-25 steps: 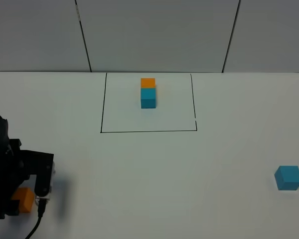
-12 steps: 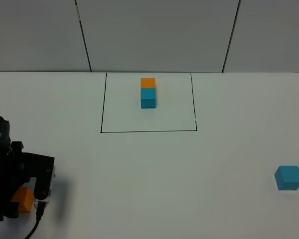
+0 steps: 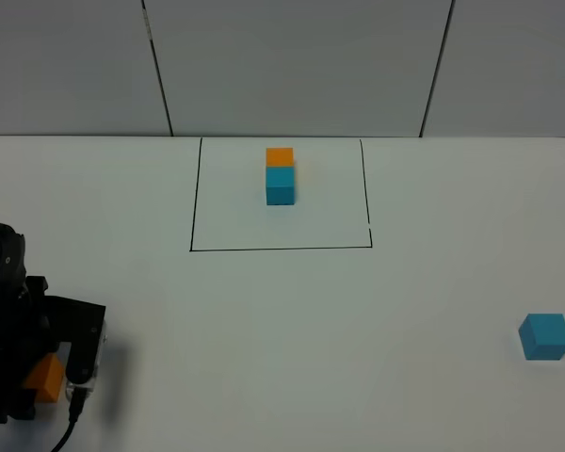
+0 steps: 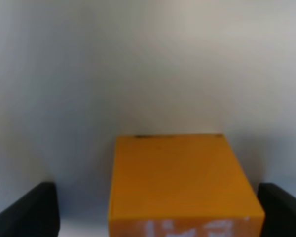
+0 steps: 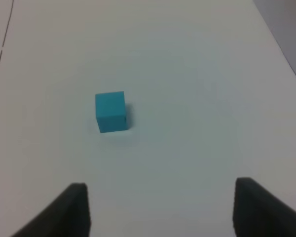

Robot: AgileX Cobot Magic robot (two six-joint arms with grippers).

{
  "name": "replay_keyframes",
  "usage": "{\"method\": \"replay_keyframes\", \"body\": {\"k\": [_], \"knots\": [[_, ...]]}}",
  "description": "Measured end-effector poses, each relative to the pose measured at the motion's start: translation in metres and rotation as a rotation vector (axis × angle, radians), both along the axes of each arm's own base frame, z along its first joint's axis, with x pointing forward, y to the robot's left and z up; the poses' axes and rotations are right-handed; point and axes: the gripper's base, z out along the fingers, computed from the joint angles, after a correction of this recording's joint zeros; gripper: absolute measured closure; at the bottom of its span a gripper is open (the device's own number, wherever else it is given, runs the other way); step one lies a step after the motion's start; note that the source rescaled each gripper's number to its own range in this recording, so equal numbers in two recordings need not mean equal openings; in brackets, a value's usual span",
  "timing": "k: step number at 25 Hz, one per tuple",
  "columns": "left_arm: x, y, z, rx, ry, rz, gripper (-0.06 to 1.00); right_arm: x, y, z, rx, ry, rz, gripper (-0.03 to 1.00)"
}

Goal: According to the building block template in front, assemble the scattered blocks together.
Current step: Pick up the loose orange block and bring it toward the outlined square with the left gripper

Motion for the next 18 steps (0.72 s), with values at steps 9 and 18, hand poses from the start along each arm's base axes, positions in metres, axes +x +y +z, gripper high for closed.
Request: {"method": "replay_keyframes", "body": {"k": [9,18], "knots": [[0.0022,-0.0001,0.0002,0.000,-0.011,-0.003,0.14,0.0000,0.0000,0.0000,0.000,0.000,0.000,0.40],[0.0038,-0.0010,-0.0009,-0.009,-0.024,0.004,0.94,0.0000,0.0000,0.0000,0.000,0.000,0.000,0.40]]}}
